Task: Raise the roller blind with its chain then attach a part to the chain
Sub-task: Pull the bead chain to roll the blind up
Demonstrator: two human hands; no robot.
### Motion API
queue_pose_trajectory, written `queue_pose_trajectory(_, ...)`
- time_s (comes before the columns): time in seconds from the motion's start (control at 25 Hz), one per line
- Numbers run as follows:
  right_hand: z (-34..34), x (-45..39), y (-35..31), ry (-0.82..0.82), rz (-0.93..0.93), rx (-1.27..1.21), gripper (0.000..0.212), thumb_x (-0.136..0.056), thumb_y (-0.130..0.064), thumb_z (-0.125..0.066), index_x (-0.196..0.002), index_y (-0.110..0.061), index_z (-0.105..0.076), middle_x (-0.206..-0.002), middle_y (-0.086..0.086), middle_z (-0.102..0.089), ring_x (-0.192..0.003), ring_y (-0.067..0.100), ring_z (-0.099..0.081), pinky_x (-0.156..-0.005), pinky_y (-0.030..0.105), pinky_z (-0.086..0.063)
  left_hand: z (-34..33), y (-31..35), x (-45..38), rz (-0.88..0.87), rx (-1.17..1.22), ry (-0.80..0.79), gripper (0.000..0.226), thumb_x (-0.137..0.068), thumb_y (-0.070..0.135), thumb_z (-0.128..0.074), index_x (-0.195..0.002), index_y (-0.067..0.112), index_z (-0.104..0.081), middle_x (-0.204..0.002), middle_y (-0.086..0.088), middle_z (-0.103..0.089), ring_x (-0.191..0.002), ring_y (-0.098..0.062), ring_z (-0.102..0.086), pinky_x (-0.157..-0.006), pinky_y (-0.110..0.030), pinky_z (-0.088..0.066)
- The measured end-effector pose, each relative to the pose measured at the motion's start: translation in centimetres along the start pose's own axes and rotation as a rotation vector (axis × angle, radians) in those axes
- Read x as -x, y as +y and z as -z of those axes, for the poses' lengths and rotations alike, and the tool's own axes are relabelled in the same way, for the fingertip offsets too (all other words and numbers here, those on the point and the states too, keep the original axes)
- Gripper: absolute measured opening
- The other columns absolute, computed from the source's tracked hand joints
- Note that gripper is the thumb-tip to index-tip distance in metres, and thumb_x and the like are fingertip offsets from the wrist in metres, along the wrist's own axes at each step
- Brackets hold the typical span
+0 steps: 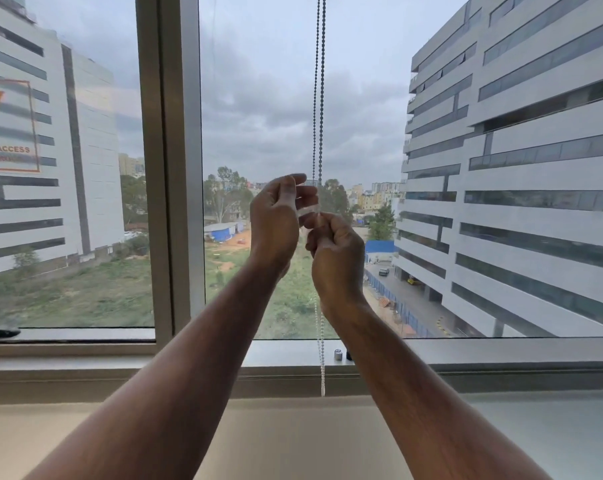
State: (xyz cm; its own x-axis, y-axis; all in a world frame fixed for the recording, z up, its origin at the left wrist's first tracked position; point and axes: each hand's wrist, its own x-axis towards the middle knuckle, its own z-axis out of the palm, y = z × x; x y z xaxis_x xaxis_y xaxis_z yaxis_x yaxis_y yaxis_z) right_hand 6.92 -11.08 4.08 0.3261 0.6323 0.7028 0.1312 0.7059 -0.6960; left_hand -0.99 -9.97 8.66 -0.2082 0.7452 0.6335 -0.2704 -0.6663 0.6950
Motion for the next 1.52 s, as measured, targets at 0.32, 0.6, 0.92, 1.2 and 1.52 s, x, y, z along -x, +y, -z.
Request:
queue_pose_trajectory(0.32, 0.6, 3.8, 2.3, -0.092, -0.064, -0.008, 0.026, -0.105, -0.012, -0.051, -0.088, -0.015, -0.07, -0.061, -0.008, -0.055, -0.057, 0.007, -0.046, -0.057, 0.03, -0.04, -2.6, 1.1, -1.1, -0.047, -0.079, -0.029, 0.026, -0.107, 0.013, -0.051, -0.101, 0.01, -0.076, -0.062, 0.001, -0.056, -0.045, -0.009, -0.041, -0.043, -0.024, -0.031)
queue_pose_trajectory(0.6, 1.1, 5.2, 3.9, -0.058, -0.196, -0.124, 0.028, -0.107, -0.013, -0.045, -0.095, -0.013, -0.07, -0.075, -0.006, -0.073, -0.068, -0.002, -0.066, -0.065, 0.011, -0.047, -0.7, -1.7, 0.2, -0.113, -0.124, -0.025, 0.031, -0.106, 0.013, -0.049, -0.084, 0.018, -0.07, -0.058, 0.006, -0.048, -0.041, -0.003, -0.034, -0.042, -0.021, -0.028)
queue_pose_trajectory(0.92, 0.0, -1.9, -0.4, 0.009, -0.104, -0.275, 0.028, -0.108, -0.015, -0.039, -0.107, -0.013, -0.067, -0.09, 0.001, -0.073, -0.085, 0.013, -0.069, -0.074, 0.028, -0.054, 0.4, -5.0, 3.2, -0.183, -0.277, 0.018, 0.027, -0.105, 0.017, -0.049, -0.086, 0.017, -0.069, -0.06, 0.013, -0.06, -0.054, -0.003, -0.051, -0.053, -0.019, -0.041)
queue_pose_trajectory(1.2, -2.0, -6.9, -4.6, -0.087, -0.101, -0.274, 0.029, -0.109, -0.016, -0.037, -0.123, -0.008, -0.061, -0.102, 0.01, -0.074, -0.091, 0.023, -0.072, -0.069, 0.032, -0.052, 1.3, -7.4, 6.1, -0.142, -0.297, 0.014, 0.029, -0.108, 0.015, -0.047, -0.085, 0.012, -0.065, -0.052, 0.01, -0.045, -0.047, -0.005, -0.036, -0.048, -0.025, -0.03)
queue_pose_trajectory(1.52, -3.0, -7.6, -3.6, 0.01, -0.103, -0.199, 0.027, -0.106, -0.011, -0.046, -0.101, -0.003, -0.072, -0.062, 0.002, -0.054, -0.049, 0.011, -0.043, -0.048, 0.025, -0.033, 2.3, -9.9, 8.9, -0.079, -0.283, -0.058, 0.029, -0.109, 0.014, -0.047, -0.084, 0.016, -0.063, -0.053, 0.013, -0.044, -0.05, -0.005, -0.036, -0.05, -0.022, -0.031)
